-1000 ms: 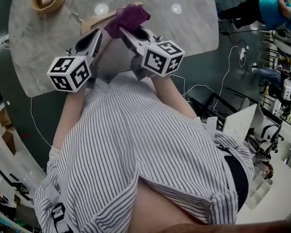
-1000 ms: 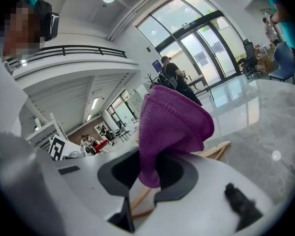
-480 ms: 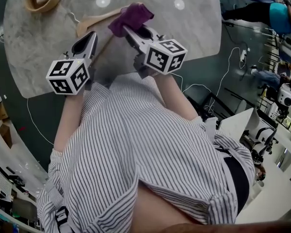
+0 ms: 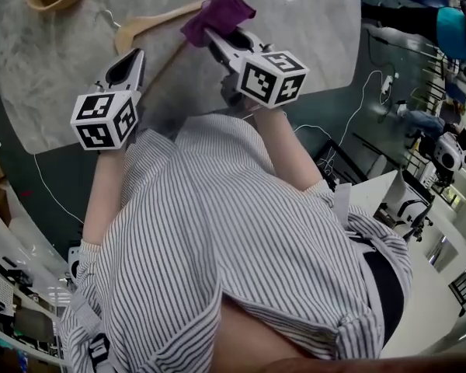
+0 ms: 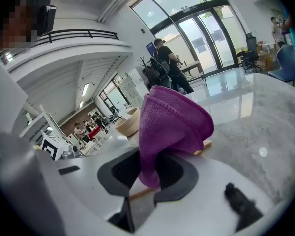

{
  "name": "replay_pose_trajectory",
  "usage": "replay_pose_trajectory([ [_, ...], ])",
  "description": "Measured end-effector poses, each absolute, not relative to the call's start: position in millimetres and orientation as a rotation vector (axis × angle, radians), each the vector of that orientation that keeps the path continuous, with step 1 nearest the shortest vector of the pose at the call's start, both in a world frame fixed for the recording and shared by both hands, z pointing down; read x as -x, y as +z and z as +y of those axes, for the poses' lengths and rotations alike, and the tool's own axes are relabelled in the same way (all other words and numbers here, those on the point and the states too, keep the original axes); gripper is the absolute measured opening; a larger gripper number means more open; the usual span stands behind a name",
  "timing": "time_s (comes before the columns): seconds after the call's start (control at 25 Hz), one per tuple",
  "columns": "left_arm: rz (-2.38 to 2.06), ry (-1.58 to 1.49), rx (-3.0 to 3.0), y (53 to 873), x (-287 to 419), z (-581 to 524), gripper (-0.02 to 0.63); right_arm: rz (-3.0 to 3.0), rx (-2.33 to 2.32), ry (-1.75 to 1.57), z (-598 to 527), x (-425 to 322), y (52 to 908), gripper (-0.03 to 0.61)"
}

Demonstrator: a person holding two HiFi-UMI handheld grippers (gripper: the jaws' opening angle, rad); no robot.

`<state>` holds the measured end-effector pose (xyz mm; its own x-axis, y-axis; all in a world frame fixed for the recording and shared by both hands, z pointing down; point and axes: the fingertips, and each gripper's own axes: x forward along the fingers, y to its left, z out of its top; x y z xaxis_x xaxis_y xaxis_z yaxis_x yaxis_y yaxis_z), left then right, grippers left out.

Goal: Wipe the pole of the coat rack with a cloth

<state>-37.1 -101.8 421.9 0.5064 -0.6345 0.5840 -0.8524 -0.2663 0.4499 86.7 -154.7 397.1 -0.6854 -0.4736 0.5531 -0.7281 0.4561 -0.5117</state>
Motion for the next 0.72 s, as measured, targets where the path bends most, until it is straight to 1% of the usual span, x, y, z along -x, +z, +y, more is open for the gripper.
replay_pose_trajectory([
  [0.52, -1.213, 0.392, -1.889, 460.5, 44.1, -92.3, 0.015, -2.268, -1.083, 1.048, -188.9, -114.9, 433.5, 0.08],
  [0.72, -1.227, 0.404, -1.871, 463.8, 46.6, -90.9, 0.015, -2.212, -1.083, 1.008, -199.5, -119.8, 442.6, 0.08],
])
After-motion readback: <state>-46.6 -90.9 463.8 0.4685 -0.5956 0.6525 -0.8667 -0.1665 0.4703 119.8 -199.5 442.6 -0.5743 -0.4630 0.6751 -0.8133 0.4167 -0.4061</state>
